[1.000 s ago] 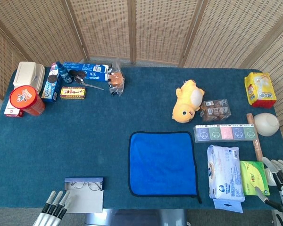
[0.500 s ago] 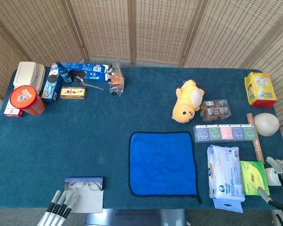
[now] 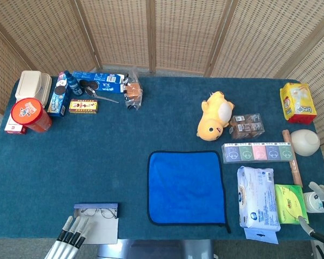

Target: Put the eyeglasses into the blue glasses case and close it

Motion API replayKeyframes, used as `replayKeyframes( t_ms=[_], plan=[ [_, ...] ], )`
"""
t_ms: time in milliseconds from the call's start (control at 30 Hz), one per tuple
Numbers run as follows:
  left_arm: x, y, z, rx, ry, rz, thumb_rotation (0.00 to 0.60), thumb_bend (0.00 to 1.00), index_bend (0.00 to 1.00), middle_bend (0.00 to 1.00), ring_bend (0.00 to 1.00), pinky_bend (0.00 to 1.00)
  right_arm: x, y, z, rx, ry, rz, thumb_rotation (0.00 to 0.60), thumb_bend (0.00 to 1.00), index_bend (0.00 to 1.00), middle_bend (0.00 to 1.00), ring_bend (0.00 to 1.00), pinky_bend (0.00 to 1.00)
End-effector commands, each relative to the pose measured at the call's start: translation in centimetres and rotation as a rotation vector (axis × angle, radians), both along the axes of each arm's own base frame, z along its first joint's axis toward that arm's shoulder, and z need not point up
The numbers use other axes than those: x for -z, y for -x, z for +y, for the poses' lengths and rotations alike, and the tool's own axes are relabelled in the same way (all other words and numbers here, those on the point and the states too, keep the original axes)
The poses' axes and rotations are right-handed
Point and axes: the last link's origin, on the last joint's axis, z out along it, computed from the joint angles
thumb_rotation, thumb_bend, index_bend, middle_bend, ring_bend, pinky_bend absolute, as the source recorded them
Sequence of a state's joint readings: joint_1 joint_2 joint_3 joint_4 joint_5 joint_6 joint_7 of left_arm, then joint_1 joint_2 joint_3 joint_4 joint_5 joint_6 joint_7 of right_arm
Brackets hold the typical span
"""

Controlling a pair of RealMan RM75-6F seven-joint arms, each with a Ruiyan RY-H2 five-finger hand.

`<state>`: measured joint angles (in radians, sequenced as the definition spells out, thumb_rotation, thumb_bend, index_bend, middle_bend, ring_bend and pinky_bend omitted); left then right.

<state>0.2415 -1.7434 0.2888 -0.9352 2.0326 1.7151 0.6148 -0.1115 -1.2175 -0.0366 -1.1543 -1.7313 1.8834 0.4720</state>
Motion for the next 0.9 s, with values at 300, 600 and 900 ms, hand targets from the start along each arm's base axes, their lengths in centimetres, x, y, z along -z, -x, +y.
replayKeyframes(
  t_ms=[300,600,900],
  plan=[
    [-0.5,-0.2,0.5,-0.008,-0.017,-0.032,0.600,0.32,0.00,0.00,0.00,0.00,-0.1,0.2,0.6,0.012,0.006,-0.002,0.568,0.29,0.07,0.21,0.18,0.16],
    [-0.6,-0.9,1.5,-0.037,-0.035,-0.086,0.600,0.32,0.00,0.00,0.00,0.00,-0.1,0.4,0.9,0.020,0.009,-0.003,0.566,0.29,0.07,0.21,0.18,0.16],
    [-0.6,-2.3,3.6,-0.101,-0.051,-0.203,0.600,0.31,0.01,0.00,0.00,0.00,-0.3,0.6,1.5,0.035,0.019,-0.011,0.570,0.28,0.07,0.21,0.18,0.17]
  ],
)
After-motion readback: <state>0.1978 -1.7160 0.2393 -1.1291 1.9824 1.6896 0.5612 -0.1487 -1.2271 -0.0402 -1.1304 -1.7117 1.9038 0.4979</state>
